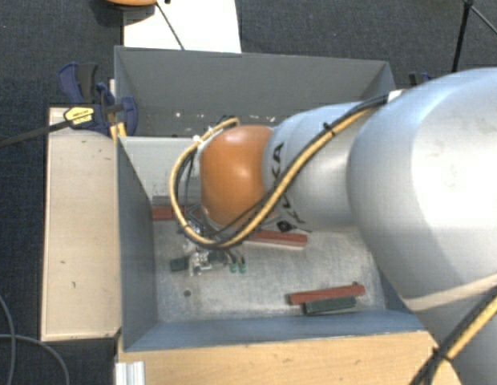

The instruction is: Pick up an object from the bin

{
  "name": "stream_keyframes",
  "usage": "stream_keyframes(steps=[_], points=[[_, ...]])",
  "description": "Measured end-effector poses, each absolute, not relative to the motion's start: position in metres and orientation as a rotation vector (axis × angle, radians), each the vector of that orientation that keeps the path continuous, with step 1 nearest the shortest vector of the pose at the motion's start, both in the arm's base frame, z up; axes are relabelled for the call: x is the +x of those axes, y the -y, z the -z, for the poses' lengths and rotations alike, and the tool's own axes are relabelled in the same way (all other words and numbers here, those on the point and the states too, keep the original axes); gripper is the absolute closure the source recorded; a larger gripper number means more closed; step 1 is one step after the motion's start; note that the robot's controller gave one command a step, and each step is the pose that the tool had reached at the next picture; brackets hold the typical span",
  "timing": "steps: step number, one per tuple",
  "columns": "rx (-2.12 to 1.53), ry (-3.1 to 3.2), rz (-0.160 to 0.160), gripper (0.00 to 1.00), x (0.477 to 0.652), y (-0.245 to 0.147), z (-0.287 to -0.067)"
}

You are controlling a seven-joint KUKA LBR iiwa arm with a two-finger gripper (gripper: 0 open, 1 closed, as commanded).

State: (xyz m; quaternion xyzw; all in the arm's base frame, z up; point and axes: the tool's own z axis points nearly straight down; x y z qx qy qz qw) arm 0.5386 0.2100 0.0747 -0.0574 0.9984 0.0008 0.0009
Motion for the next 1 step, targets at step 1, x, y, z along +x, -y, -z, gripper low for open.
stream_keyframes(steps=[1], points=[[-0.734,-3.054,-0.001,1.00,0.5336,-0.2239,-0.2248]])
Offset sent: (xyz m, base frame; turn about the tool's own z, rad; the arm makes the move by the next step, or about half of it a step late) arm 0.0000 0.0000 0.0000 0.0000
